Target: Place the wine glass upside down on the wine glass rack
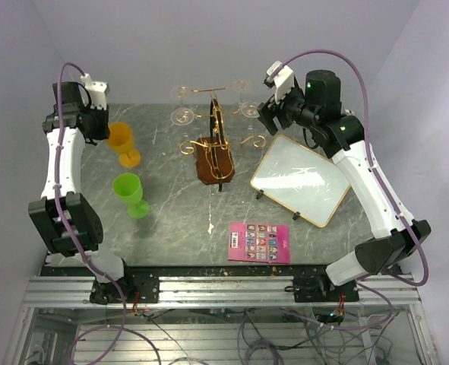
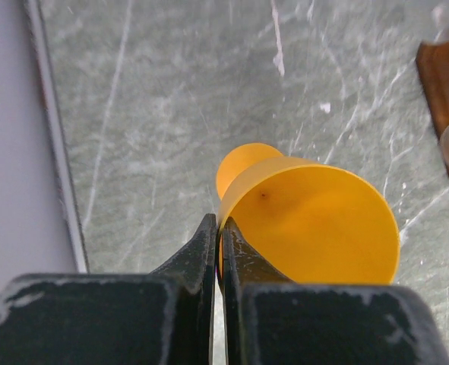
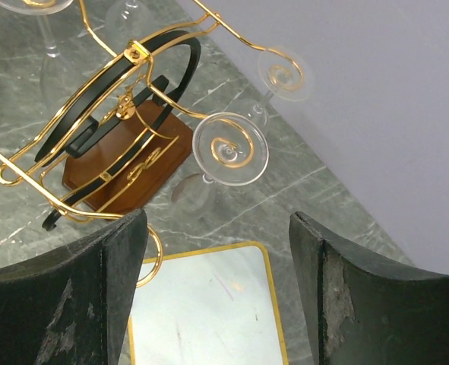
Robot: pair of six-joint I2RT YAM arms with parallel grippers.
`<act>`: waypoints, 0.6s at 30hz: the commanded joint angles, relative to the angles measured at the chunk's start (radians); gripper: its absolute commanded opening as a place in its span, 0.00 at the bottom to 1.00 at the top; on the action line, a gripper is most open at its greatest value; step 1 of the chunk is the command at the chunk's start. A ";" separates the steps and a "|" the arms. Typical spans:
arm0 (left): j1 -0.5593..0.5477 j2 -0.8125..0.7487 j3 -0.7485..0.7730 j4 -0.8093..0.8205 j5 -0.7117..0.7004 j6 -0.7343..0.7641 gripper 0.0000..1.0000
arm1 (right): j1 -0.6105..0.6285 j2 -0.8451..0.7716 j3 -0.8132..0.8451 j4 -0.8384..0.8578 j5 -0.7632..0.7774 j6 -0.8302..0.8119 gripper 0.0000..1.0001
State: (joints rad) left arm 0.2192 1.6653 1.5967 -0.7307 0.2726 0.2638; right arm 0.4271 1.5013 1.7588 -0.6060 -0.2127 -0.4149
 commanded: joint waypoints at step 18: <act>-0.060 -0.351 0.256 0.256 0.215 -0.312 0.07 | -0.034 0.113 0.111 0.107 -0.219 0.307 0.73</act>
State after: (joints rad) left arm 0.1825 1.3312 1.8038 -0.5793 0.3660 0.0685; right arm 0.3985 1.6169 1.8534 -0.5720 -0.3470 -0.2211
